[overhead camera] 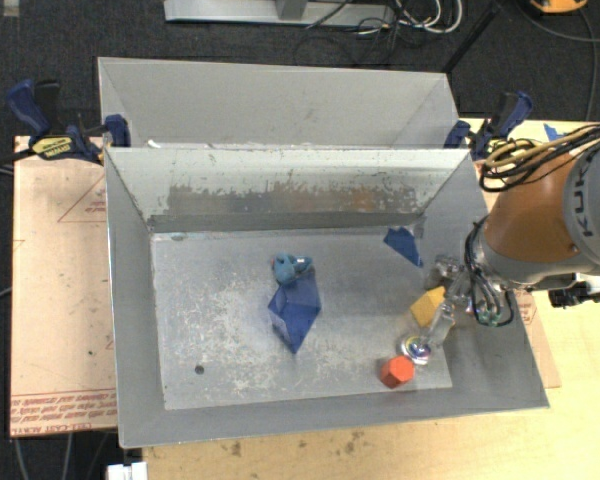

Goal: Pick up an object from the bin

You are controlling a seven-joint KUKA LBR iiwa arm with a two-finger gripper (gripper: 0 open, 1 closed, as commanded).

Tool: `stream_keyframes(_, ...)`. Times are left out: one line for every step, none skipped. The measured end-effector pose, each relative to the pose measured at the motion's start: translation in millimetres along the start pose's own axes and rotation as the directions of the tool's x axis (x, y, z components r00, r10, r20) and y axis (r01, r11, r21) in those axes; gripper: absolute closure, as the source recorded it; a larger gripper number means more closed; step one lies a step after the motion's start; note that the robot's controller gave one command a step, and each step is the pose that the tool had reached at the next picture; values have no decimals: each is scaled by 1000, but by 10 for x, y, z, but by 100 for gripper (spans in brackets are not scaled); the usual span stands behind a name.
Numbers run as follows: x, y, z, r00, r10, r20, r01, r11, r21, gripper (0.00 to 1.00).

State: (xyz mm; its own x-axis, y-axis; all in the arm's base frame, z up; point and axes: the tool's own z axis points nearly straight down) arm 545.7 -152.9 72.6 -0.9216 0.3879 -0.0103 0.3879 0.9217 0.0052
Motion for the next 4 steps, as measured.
stream_keyframes(-17, 15, -9, 1000, -2, 6, 2, 1000, -2, 0)
stream_keyframes(-31, 28, -14, 1000, -4, 11, 4, 1000, -2, 0)
stream_keyframes(-19, 27, -5, 1000, -5, 7, 5, 1000, -2, 100)
stream_keyframes(-38, 41, -573, 1000, -7, -4, 7, 1000, 4, 100)
